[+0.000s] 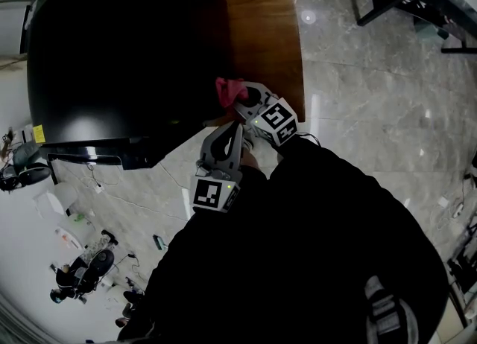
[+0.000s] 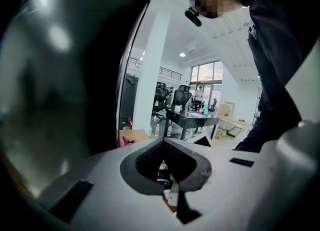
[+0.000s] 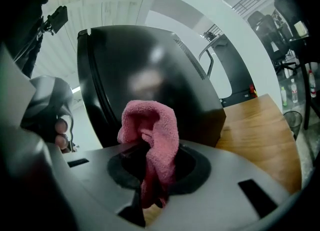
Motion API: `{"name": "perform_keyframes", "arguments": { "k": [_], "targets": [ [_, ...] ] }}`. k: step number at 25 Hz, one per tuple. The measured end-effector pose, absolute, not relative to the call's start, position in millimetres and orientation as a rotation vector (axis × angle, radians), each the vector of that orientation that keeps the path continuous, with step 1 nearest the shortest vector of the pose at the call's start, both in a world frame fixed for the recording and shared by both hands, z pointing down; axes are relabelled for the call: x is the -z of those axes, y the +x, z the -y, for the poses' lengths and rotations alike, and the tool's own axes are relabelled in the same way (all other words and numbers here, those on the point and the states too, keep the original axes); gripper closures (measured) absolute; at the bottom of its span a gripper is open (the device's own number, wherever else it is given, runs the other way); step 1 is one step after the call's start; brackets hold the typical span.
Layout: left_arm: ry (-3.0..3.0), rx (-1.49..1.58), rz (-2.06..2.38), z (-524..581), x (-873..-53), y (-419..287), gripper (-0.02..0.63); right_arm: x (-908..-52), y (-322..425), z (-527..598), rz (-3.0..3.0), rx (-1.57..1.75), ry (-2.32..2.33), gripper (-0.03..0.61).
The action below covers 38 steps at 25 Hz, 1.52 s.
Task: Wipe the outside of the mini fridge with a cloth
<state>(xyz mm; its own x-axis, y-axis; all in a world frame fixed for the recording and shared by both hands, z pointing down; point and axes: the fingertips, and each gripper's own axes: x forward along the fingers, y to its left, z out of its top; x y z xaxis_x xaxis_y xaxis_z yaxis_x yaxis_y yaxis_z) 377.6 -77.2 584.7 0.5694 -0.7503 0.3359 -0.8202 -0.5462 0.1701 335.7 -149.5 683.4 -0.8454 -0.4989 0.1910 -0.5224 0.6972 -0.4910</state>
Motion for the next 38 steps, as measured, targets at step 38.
{"name": "perform_keyframes", "arguments": {
  "k": [38],
  "targets": [
    [2.551, -0.249, 1.314, 191, -530, 449, 0.607, -723, 366, 413, 2.755, -0.750, 1.006, 0.502]
  ]
}}
